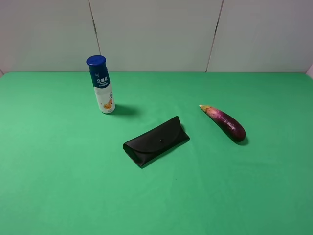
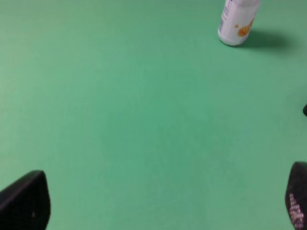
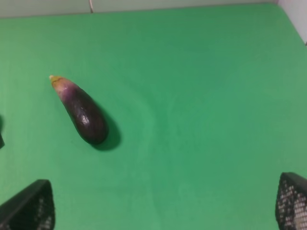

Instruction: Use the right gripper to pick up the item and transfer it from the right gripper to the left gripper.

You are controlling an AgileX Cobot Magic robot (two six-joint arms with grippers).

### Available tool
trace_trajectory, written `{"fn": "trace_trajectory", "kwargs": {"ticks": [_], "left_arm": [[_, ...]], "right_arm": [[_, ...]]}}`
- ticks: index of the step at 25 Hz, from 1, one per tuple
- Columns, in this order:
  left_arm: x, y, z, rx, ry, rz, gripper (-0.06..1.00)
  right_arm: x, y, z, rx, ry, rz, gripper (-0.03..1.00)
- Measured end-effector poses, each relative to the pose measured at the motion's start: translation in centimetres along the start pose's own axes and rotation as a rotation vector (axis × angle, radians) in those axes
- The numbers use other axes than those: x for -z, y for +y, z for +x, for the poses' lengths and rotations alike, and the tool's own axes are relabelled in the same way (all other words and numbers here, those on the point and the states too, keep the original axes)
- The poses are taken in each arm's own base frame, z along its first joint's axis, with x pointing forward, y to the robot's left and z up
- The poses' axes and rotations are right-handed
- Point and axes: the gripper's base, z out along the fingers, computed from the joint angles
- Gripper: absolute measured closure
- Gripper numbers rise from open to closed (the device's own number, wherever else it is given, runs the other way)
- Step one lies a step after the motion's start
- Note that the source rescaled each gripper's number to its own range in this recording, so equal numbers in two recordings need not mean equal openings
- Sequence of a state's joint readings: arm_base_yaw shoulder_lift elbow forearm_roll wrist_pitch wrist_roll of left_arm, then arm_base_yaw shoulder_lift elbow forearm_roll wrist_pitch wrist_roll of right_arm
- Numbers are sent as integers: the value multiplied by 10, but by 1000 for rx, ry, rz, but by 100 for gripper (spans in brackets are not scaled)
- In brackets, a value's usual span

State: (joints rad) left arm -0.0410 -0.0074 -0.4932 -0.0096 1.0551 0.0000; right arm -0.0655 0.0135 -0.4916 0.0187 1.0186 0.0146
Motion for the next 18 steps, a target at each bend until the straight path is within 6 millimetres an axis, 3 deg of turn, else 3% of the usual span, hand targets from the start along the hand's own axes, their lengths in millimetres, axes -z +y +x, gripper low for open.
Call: {"fn": "trace_trajectory", "kwargs": {"ticks": [18], "left_arm": [[0, 0, 0, 0, 0, 0, -3]], "right_arm": [[0, 0, 0, 0, 0, 0, -3]]}}
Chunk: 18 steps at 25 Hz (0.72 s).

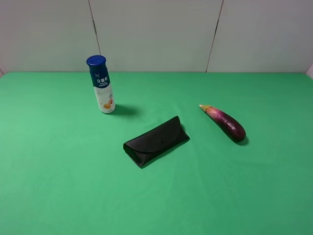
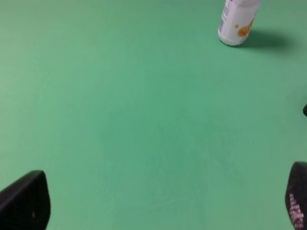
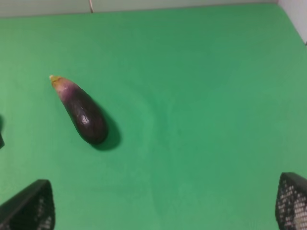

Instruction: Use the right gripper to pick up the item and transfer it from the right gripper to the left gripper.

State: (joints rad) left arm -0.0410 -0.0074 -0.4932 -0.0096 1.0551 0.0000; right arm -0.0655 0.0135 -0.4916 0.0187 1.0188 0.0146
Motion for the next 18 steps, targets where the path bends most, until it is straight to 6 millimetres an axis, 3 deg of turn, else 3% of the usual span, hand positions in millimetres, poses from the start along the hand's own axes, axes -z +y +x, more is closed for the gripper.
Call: {"fn": "trace_trajectory", "kwargs": {"ticks": [8, 18], "left_arm": [[0, 0, 0, 0, 0, 0, -3], [0, 0, 0, 0, 0, 0, -3]], "right_arm": [[-3, 0, -4, 3, 27, -2, -3], [-24, 5, -81, 47, 154, -41, -3]]}}
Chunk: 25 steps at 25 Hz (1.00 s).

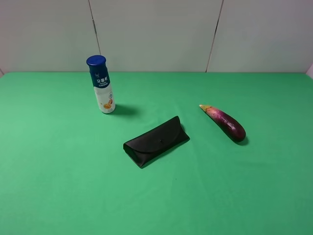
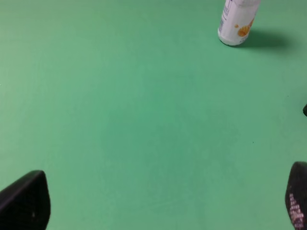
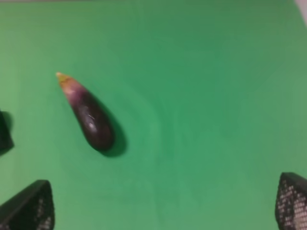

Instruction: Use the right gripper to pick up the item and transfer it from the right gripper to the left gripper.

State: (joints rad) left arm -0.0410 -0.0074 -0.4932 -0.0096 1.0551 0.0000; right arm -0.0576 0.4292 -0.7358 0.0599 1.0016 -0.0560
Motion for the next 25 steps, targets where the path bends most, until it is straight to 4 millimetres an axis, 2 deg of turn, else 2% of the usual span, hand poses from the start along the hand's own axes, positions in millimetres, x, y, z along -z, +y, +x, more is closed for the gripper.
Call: {"fn": "trace_trajectory", "kwargs": {"ticks": [5, 10, 15, 19, 25], "left_arm": [[0, 0, 0, 0, 0, 0, -3], [0, 0, 0, 0, 0, 0, -3], [0, 0, 0, 0, 0, 0, -3], [0, 0, 0, 0, 0, 0, -3], [0, 0, 0, 0, 0, 0, -3]], "right_arm": [[-25, 8, -29, 66, 69, -89, -3], [-68, 24, -42, 144, 185, -175, -3], [-112, 42, -42, 200, 311, -225, -3], [-143, 49, -36, 215, 412, -228, -3], [-176, 54, -28, 224, 499, -221, -3]]}}
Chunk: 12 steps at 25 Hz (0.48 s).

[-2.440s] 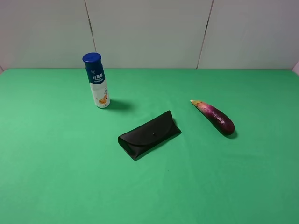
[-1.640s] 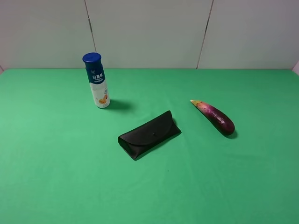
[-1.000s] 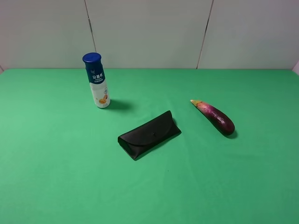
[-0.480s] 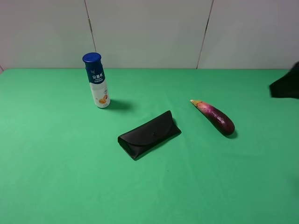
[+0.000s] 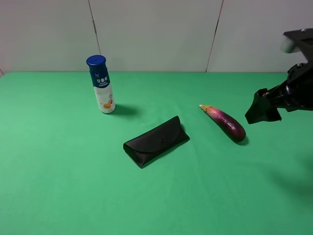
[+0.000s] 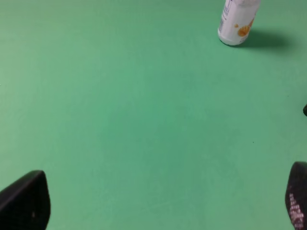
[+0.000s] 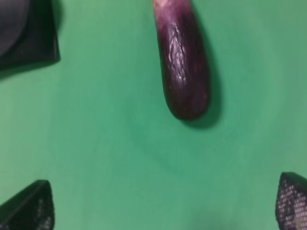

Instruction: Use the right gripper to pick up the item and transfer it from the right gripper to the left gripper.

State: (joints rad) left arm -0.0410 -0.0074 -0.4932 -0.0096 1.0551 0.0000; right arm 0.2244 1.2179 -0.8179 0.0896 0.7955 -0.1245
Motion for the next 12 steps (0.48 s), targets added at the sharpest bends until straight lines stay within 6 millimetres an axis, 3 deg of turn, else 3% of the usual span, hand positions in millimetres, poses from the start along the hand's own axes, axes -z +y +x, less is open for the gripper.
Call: {"fn": "trace_trajectory", "kwargs": {"ticks": [12], "left_arm": [[0, 0, 0, 0, 0, 0, -3]], "right_arm": [[-55, 20, -35, 127, 96, -32, -3]]}}
